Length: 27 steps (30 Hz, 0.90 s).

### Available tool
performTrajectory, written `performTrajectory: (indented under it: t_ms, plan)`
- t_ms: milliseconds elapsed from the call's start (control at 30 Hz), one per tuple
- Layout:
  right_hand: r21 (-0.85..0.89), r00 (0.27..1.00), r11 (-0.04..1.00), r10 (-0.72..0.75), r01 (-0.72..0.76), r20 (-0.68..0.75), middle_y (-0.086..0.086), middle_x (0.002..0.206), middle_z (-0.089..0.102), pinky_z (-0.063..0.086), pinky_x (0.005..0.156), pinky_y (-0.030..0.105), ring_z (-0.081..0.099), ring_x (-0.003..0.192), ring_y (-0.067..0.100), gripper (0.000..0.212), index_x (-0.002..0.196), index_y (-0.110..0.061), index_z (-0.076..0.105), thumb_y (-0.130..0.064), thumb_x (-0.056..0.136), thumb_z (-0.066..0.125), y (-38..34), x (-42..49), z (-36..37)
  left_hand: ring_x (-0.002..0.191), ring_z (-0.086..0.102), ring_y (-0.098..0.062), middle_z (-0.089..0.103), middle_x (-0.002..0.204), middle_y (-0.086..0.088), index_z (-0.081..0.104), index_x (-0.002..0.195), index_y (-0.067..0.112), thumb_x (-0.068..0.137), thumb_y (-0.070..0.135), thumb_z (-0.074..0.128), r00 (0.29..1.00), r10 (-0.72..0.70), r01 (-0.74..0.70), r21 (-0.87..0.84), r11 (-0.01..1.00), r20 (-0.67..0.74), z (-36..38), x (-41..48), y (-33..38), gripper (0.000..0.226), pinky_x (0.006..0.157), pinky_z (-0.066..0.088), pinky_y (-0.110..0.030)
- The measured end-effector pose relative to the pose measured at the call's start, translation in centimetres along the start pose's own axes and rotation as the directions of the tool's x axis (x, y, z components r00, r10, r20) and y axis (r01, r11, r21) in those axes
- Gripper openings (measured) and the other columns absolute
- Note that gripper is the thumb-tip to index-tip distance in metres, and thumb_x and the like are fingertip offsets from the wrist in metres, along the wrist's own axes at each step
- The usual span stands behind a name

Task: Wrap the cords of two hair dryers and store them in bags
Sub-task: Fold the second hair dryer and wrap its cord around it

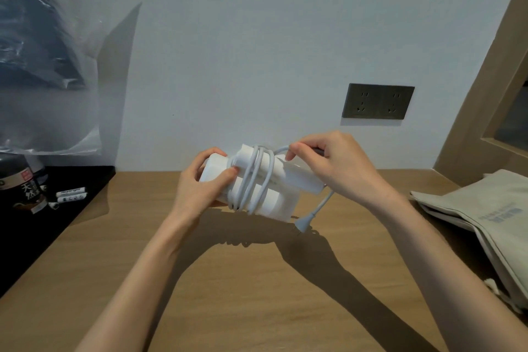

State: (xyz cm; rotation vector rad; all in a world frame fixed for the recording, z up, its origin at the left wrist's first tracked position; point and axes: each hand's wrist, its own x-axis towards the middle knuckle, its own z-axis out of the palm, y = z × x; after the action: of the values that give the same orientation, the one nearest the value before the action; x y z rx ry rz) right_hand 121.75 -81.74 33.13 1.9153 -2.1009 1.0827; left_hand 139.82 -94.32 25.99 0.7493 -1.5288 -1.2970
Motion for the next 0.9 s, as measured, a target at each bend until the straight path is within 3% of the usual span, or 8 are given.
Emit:
performTrajectory:
  t_ms: [167,400,567,667,733,800,900]
  plan:
    - [-0.124,0.996,0.988,-0.091,0.089,-0.008,-0.001,0.061,0.064,0.033,0.05,0.027,0.053,0.057,0.011,0.032,0.092,-0.022,0.074,-0.039,0.098,0.048,-0.1,-0.5,1.1,0.077,0.059,-0.017,0.06,0.092,-0.001,0.062,0.094,0.025,0.082,0.01,0.07,0.999,0.017,-0.017,0.017,1.0,-0.036,0.4,0.0,-0.5,0.02,0.048,0.054,-0.028]
    - [-0.052,0.993,0.991,-0.122,0.121,-0.004,0.002,0.054,0.052,0.026,0.049,0.022,0.044,0.054,0.017,0.038,0.086,-0.014,0.072,-0.037,0.1,0.045,-0.8,-0.6,1.9,0.079,0.061,-0.017,0.059,0.09,0.001,0.061,0.088,0.03,0.082,0.012,0.071,0.996,0.042,-0.039,0.036,0.999,-0.075,0.4,0.2,-0.5,0.021,0.052,0.059,-0.035]
    - [0.149,1.0,0.989,-0.017,0.013,0.021,0.0,0.049,0.028,0.02,0.05,0.025,0.026,0.048,0.011,0.044,0.068,-0.001,0.059,-0.029,0.1,0.047,-1.3,-1.0,2.9,0.08,0.059,-0.018,0.059,0.09,0.004,0.062,0.089,0.031,0.078,0.011,0.073,0.99,0.049,-0.042,0.05,0.998,-0.136,0.6,0.3,-0.6,0.026,0.061,0.06,-0.046]
    - [0.352,0.994,0.93,0.098,-0.106,0.042,0.009,0.058,0.031,0.025,0.054,0.024,0.029,0.053,0.015,0.048,0.089,0.01,0.064,-0.033,0.1,0.046,-1.2,-1.3,3.8,0.087,0.061,-0.02,0.06,0.093,0.007,0.063,0.092,0.031,0.076,0.014,0.076,0.984,0.071,-0.06,0.067,0.996,-0.166,0.6,0.2,-0.8,0.027,0.062,0.06,-0.047]
    - [0.481,0.982,0.857,0.179,-0.186,0.061,0.003,0.052,0.04,0.032,0.056,0.023,0.036,0.052,0.013,0.045,0.093,0.004,0.07,-0.034,0.099,0.047,-1.3,-1.5,4.0,0.091,0.063,-0.023,0.061,0.094,0.006,0.062,0.093,0.031,0.075,0.015,0.077,0.981,0.075,-0.064,0.064,0.996,-0.178,0.6,0.2,-1.0,0.028,0.062,0.06,-0.045]
    - [0.575,0.962,0.775,0.254,-0.262,0.095,-0.017,0.04,0.043,0.034,0.05,0.009,0.043,0.042,-0.001,0.031,0.1,-0.013,0.073,-0.029,0.1,0.046,-1.5,-1.6,3.8,0.093,0.063,-0.024,0.061,0.096,0.002,0.062,0.094,0.031,0.076,0.016,0.077,0.979,0.077,-0.067,0.058,0.996,-0.187,0.8,0.1,-1.0,0.028,0.058,0.06,-0.039]
    - [0.671,0.94,0.665,0.299,-0.327,0.161,-0.016,0.038,0.037,0.031,0.041,0.008,0.041,0.035,-0.001,0.028,0.109,-0.013,0.071,-0.024,0.1,0.047,-1.9,-1.4,3.4,0.094,0.062,-0.024,0.06,0.1,-0.002,0.061,0.095,0.031,0.075,0.016,0.076,0.975,0.077,-0.071,0.038,0.997,-0.21,0.9,0.1,-1.0,0.029,0.053,0.058,-0.032]
